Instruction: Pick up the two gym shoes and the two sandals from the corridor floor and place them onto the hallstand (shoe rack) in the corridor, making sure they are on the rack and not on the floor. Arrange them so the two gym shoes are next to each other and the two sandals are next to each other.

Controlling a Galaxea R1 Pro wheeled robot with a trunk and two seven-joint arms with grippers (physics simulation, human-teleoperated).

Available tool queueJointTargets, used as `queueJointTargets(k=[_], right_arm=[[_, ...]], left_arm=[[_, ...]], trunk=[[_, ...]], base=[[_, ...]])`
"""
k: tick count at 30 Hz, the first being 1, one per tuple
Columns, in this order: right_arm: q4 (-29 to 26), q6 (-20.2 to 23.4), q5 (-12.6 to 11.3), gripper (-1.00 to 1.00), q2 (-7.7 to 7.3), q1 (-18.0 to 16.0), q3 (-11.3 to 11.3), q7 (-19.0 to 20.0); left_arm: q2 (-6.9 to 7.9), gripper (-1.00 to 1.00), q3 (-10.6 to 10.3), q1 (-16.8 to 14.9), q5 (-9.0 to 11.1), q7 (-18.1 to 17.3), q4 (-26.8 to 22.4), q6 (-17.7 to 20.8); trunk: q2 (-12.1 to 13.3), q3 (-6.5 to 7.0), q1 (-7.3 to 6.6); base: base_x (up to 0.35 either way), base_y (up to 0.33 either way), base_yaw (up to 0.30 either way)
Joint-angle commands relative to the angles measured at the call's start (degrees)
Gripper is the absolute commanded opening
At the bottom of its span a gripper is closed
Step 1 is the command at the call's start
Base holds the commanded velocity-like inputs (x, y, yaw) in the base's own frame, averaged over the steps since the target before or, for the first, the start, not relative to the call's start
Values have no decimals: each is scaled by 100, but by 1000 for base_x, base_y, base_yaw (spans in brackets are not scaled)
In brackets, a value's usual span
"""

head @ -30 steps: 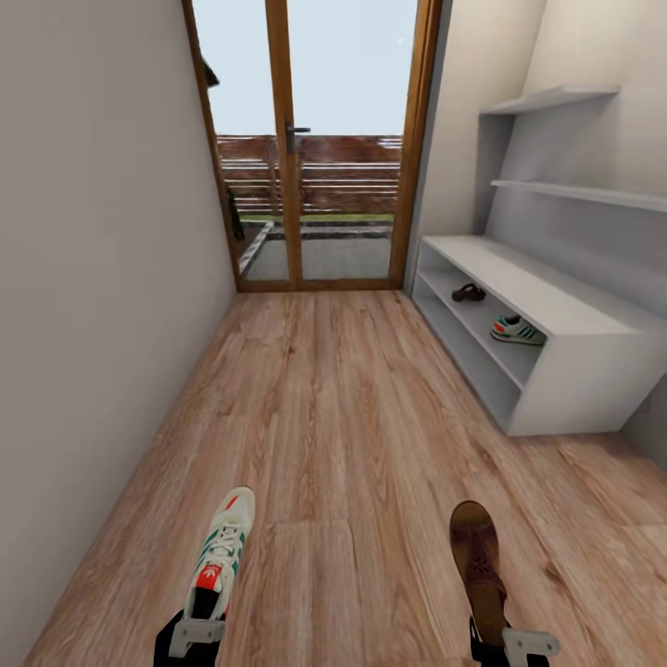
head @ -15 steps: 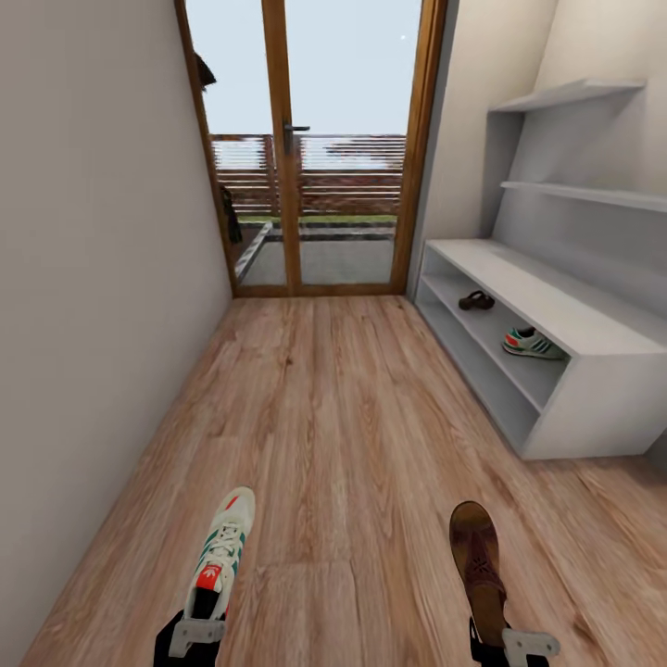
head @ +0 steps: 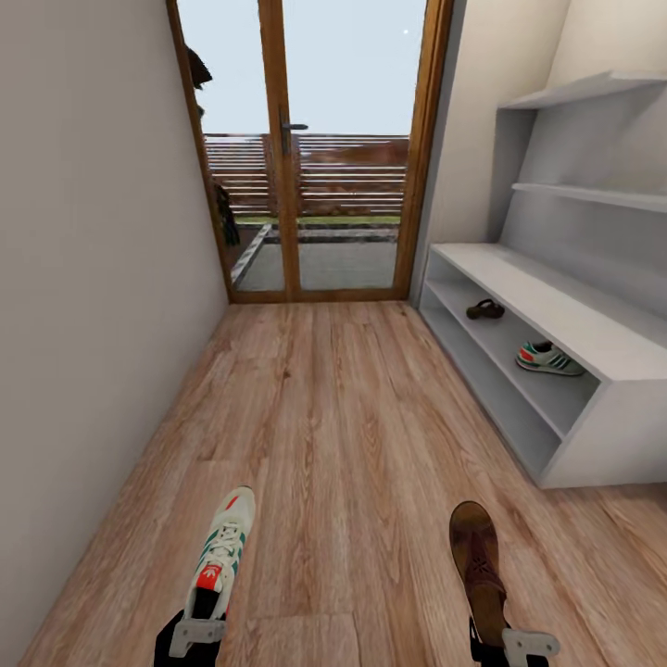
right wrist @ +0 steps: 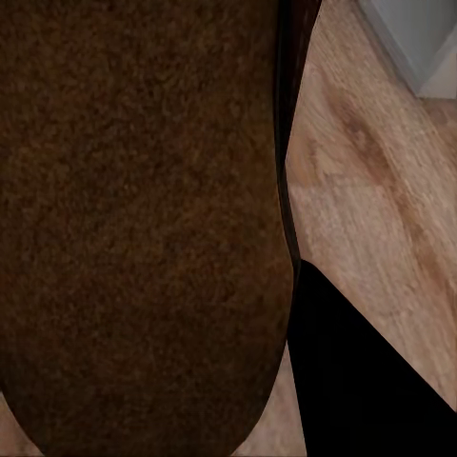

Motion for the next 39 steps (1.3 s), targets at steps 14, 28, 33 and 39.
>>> queueJointTargets(k=[14,28,33,39], right_arm=[[12,-10,48,-100,2,-4,-12,-23],[11,-10,48,-100,2,-4,-12,-23],[12,-10,48,-100,2,-3,-12,-23],[10,-10,48,-100,2,-2,-12,-23]], left_arm=[[2,-100,50,-4,-22,-52,2,-17],[2,-100,50,-4,-22,-52,2,-17],[2,-100,50,-4,-22,-52,2,-17],[2,-100,50,-4,-22,-52,2,-16]], trunk=[[-2,-5,2],[-2,-5,2],[-2,-5,2],[-2,-5,2]], base=[[335,87,0],[335,105,0],[335,108,0],[335,108,0]])
